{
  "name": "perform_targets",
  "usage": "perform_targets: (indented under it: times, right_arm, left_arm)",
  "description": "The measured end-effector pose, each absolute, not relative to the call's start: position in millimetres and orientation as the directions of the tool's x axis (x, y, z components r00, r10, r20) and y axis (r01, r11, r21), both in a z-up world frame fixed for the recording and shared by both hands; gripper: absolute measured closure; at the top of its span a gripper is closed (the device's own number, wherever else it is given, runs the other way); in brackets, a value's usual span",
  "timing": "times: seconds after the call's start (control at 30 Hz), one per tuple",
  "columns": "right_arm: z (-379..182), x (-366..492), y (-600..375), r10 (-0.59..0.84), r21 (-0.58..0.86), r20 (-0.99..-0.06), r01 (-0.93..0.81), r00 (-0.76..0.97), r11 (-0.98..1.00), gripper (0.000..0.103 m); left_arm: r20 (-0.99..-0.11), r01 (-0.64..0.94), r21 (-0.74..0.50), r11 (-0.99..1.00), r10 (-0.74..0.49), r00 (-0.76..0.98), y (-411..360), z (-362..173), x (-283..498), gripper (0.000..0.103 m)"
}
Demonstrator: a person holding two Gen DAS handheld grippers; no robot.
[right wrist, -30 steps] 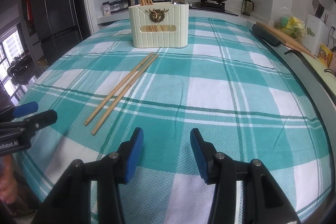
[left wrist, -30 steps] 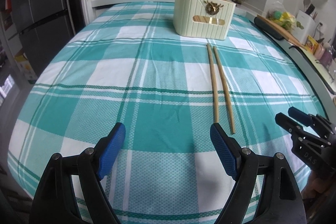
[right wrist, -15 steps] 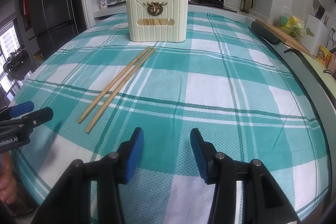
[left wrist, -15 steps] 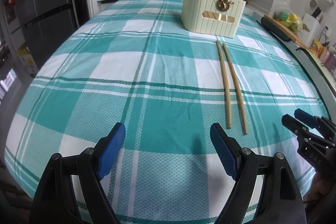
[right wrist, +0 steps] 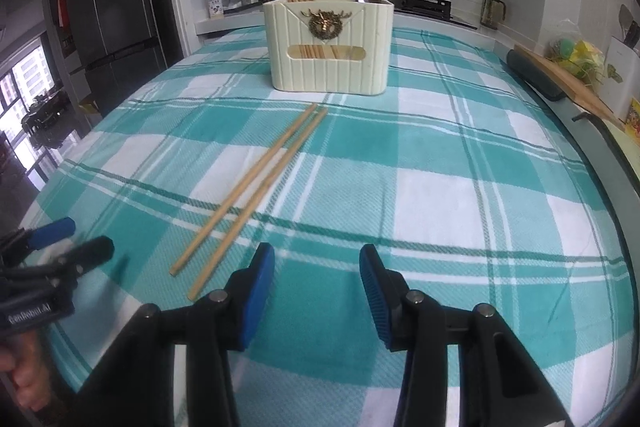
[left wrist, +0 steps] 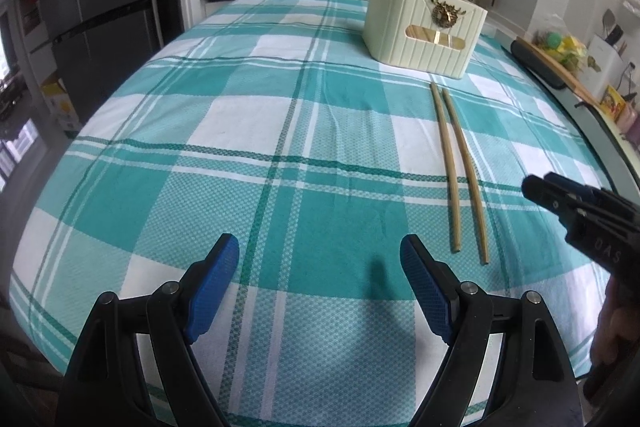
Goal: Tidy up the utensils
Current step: 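Withdraw both tools and move them over the last two chopsticks, then close right tool on a chopstick while left tool grasps the other chopstick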
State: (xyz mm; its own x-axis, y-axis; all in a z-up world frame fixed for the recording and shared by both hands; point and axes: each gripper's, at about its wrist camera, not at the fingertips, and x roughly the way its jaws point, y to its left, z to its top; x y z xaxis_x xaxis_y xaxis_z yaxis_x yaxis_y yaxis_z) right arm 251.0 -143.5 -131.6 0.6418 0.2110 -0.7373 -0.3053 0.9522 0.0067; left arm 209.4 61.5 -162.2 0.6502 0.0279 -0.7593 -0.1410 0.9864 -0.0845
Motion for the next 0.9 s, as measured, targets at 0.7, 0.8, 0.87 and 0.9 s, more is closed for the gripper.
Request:
perform_targets:
  times: [0.7, 0.8, 0.87, 0.9]
  right_arm:
    - [-155.3, 313.1, -101.8, 0.219, 0.052, -0.808, -0.305, 0.547, 0.951, 0.094]
    - [-155.9, 313.3, -126.1, 0.207, 0.075, -0.804, -0.250, 0.557, 0.965, 0.096]
    - [-156.0, 311.5, -143.3, 0.197, 0.085, -0.802, -0.218, 0.565, 0.972, 0.096]
    - [-155.6, 309.3, -151.8, 0.184, 0.079, -0.799, -0.202, 0.572, 0.976, 0.096]
  left_arm:
    - [-0.777, -0.092, -0.083, 0.992, -0.007, 0.630, 55.6, -150.0, 219.5, 0.018]
    - [-0.783, -0.024, -0.087, 0.996, -0.054, 0.619, 41.8, -139.2, 235.8, 0.016]
    - [-0.788, 0.032, -0.078, 0.996, -0.082, 0.611, 28.6, -134.9, 249.6, 0.011]
    - [-0.789, 0.053, -0.071, 0.996, -0.088, 0.609, 21.8, -134.5, 256.9, 0.011]
